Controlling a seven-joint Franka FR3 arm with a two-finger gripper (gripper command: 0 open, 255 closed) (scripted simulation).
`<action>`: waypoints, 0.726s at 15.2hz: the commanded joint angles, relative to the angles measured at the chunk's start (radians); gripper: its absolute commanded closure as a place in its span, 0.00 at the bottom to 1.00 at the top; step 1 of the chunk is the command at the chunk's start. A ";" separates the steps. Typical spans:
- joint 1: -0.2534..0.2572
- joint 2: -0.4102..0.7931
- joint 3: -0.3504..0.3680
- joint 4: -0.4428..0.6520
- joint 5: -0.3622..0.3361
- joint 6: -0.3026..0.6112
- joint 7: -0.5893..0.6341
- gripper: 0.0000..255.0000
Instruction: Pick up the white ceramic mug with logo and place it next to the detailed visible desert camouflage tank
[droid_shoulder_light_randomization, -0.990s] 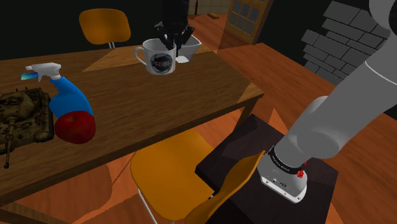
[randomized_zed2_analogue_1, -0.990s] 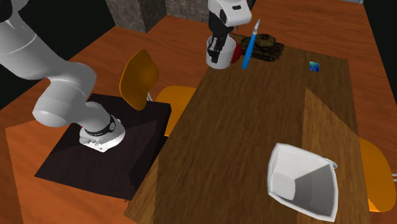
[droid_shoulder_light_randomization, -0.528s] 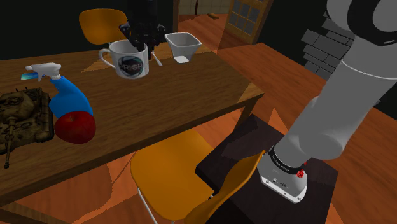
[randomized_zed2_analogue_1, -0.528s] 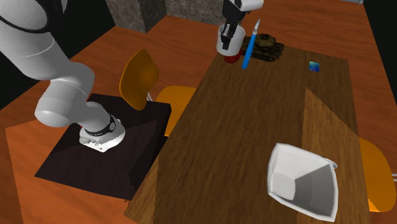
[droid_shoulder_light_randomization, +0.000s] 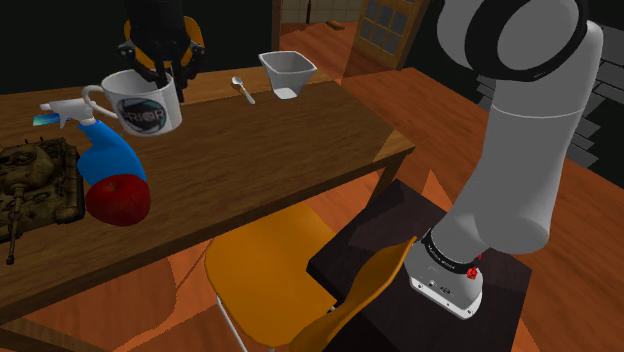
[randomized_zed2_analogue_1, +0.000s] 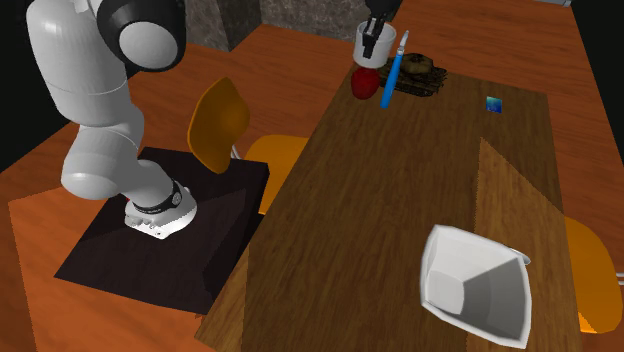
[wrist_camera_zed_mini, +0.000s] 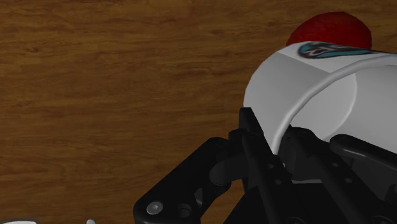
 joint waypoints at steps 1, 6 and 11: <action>0.011 0.024 0.000 0.016 -0.008 0.008 0.011 1.00; 0.001 0.009 -0.001 -0.074 -0.003 0.083 0.006 1.00; -0.005 0.003 -0.002 -0.151 -0.002 0.154 0.003 1.00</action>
